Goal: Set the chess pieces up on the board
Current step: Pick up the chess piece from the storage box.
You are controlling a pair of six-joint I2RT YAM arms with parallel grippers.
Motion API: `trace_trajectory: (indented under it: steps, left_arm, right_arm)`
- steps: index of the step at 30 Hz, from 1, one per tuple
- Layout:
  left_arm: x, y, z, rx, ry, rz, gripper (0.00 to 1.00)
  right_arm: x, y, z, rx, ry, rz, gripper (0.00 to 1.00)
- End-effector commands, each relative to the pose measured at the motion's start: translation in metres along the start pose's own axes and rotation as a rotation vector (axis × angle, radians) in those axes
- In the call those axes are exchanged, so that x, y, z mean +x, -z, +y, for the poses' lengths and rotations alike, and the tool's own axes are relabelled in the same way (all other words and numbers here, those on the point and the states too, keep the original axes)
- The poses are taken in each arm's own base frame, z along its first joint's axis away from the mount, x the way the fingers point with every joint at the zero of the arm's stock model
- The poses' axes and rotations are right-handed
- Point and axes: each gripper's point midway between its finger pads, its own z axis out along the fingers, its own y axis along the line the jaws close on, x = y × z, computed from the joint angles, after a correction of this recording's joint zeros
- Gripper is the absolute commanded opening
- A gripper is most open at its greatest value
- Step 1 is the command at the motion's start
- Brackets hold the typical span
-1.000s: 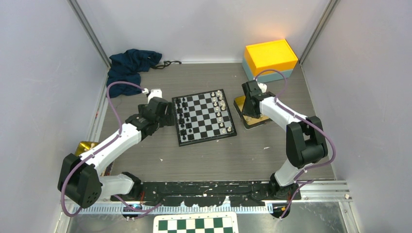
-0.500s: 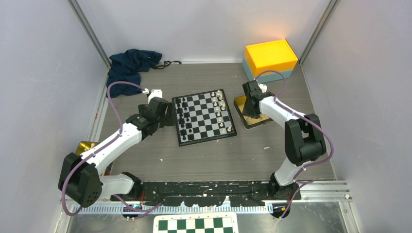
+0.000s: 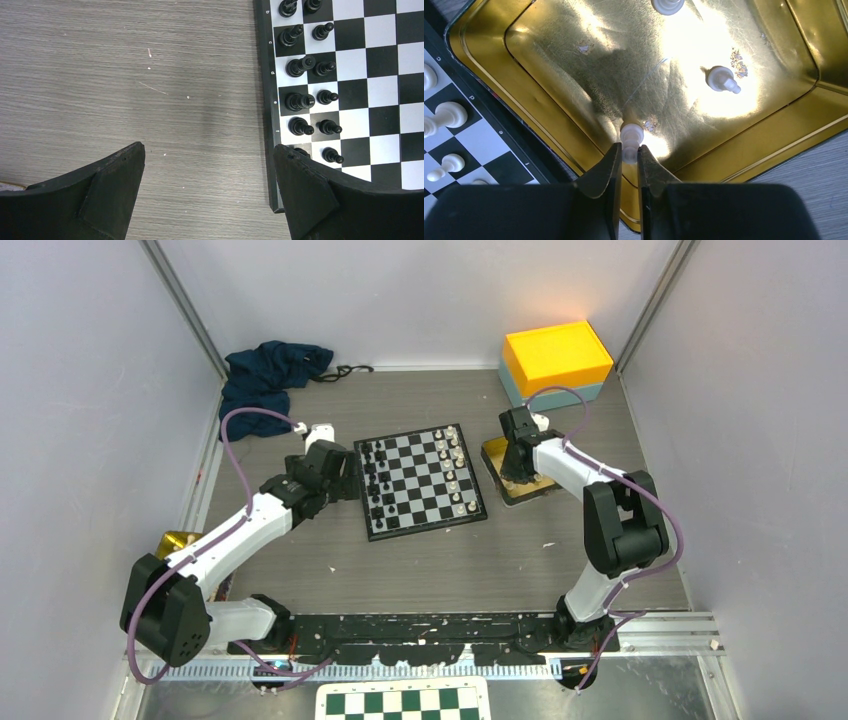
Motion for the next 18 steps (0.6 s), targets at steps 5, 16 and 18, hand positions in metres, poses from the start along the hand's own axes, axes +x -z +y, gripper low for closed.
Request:
trace_trajectory:
  steps: [5, 16, 18]
  left_arm:
    - [-0.011, 0.001, -0.004, 0.007, 0.016, -0.036, 1.0]
    - [-0.014, 0.001, -0.006, 0.013, 0.019, -0.042, 1.0]
    - [-0.014, 0.002, -0.006, 0.015, 0.019, -0.044, 1.0]
  right_arm:
    - [-0.015, 0.007, 0.001, -0.01, -0.017, -0.048, 0.04]
    - [-0.053, 0.047, 0.002, -0.024, -0.009, -0.146, 0.02]
    - [-0.06, 0.056, 0.003, -0.031, -0.012, -0.164, 0.02]
